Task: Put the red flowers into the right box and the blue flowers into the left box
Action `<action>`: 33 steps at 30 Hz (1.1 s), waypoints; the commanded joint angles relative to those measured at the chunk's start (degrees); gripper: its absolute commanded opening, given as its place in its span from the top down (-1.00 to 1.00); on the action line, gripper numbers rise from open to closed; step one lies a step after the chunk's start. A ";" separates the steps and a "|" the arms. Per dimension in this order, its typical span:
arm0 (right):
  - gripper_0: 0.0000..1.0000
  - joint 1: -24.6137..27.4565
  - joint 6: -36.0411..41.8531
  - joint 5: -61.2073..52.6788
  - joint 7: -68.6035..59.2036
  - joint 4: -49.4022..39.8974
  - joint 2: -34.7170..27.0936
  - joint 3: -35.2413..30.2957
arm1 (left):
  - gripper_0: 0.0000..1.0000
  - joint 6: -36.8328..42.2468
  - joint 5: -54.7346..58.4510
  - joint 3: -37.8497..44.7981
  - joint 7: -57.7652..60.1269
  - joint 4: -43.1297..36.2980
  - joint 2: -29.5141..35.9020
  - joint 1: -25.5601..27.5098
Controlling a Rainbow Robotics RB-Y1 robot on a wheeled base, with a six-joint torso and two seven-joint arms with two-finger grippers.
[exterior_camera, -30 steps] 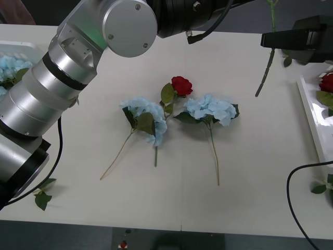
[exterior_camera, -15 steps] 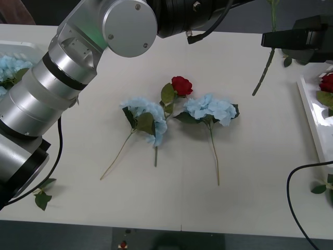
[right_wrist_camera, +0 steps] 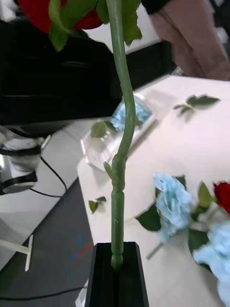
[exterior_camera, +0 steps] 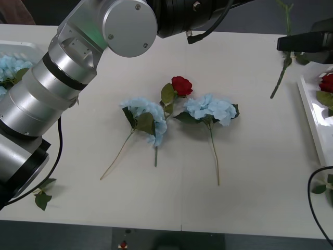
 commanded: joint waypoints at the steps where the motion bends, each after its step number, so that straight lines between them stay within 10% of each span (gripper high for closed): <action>1: 1.00 1.96 0.09 1.52 -6.35 -0.88 -6.90 0.28 | -1.00 -0.54 -0.30 0.65 2.43 -0.86 -0.19 -2.43; 15: 1.00 11.27 0.09 17.08 -18.13 -0.88 -25.18 0.19 | -1.00 5.79 6.38 0.29 4.19 -7.63 13.52 1.00; 33: 1.00 19.71 -6.58 45.20 -25.69 3.87 -27.20 -1.13 | -1.00 21.78 9.28 7.24 -1.26 -19.49 39.01 21.92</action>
